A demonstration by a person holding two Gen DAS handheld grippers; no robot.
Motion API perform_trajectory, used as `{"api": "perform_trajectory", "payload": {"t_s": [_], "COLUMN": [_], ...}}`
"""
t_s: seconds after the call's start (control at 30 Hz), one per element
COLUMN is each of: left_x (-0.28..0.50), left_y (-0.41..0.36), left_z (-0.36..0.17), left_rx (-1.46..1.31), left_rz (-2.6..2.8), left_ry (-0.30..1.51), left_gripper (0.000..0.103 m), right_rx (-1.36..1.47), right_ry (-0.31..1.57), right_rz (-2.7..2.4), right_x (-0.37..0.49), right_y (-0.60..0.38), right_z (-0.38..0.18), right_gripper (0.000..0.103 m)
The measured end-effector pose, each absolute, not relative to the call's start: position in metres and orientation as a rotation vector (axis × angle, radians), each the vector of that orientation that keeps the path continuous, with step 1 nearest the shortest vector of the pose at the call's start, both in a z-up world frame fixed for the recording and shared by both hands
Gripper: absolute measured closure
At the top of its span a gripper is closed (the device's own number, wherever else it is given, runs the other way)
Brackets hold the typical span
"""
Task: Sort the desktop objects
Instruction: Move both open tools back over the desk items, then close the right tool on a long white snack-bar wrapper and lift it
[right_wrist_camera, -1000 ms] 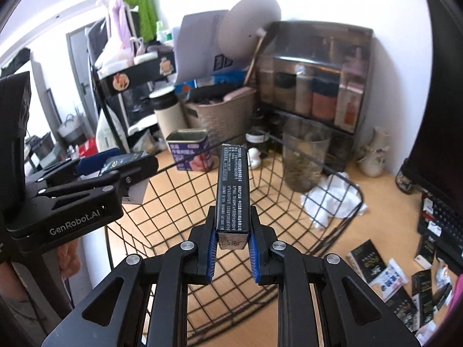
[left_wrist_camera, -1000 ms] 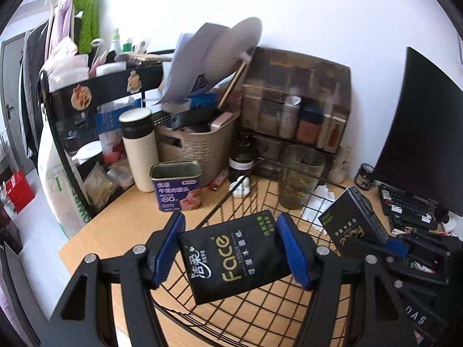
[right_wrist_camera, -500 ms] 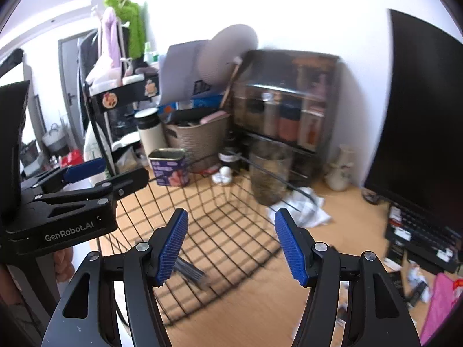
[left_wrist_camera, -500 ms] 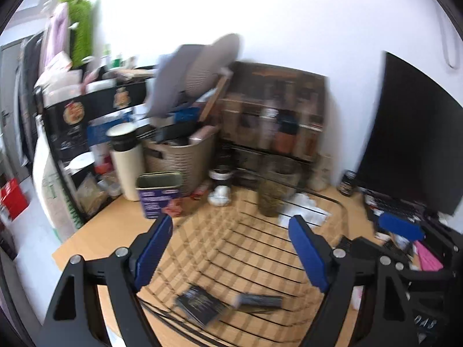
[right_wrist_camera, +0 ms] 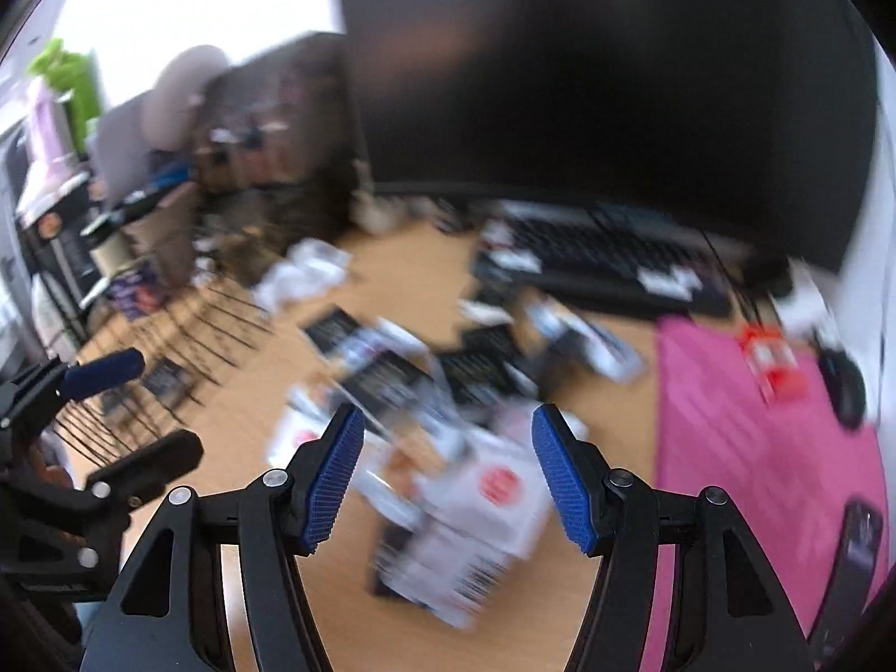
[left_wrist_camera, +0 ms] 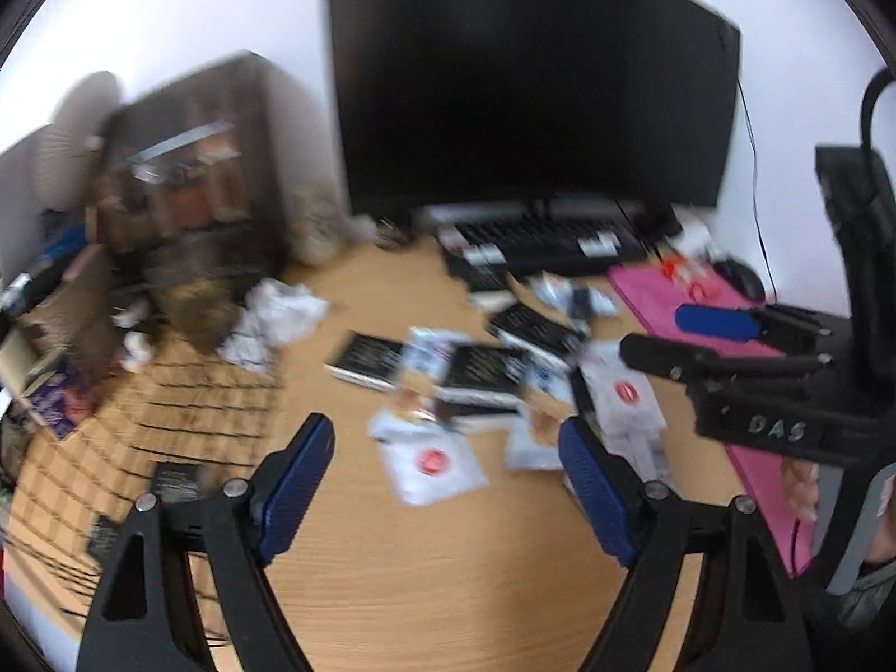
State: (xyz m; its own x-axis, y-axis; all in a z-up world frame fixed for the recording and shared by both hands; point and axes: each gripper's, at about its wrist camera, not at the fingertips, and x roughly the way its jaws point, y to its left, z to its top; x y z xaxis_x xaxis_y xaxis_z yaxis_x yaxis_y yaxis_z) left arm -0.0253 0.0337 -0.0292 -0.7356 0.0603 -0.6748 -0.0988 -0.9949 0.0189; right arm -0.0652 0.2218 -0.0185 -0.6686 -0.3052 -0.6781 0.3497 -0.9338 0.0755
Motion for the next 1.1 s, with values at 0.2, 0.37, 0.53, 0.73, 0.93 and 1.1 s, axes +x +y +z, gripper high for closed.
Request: {"api": "perform_trajectory", "payload": {"t_s": [0.2,0.37,0.53,0.73,0.93,1.1], "left_x": [-0.047,-0.065,-0.073,-0.078,-0.081,-0.082], "left_y": [0.065,0.056,0.05,0.046,0.051,0.057], "left_z": [-0.066,-0.071,-0.076,-0.083,-0.087,-0.085], "left_rx": [-1.21,-1.241,-1.253,-1.279,-1.293,-1.291], "left_rz": [2.723,2.744,2.739,2.729,2.72,2.716], "left_ry": [0.108,0.086,0.091,0.094,0.114,0.135], "left_gripper": [0.019,0.019,0.019,0.019,0.019,0.019], "right_rx": [1.128,1.198,1.244,1.267,1.245,1.248], "right_ry": [0.056,-0.007,-0.026,-0.029,-0.034,-0.004], "right_rz": [-2.627,-2.602,-2.532,-2.501,-2.5,-2.545], "right_x": [-0.073,-0.083,-0.096,-0.107,-0.106,-0.103], "right_y": [0.256,0.258,0.235,0.221,0.232,0.248], "right_z": [-0.044,-0.061,-0.077,-0.089,-0.083,-0.077], "right_gripper": [0.041,0.041,0.041,0.041,0.067,0.096]}}
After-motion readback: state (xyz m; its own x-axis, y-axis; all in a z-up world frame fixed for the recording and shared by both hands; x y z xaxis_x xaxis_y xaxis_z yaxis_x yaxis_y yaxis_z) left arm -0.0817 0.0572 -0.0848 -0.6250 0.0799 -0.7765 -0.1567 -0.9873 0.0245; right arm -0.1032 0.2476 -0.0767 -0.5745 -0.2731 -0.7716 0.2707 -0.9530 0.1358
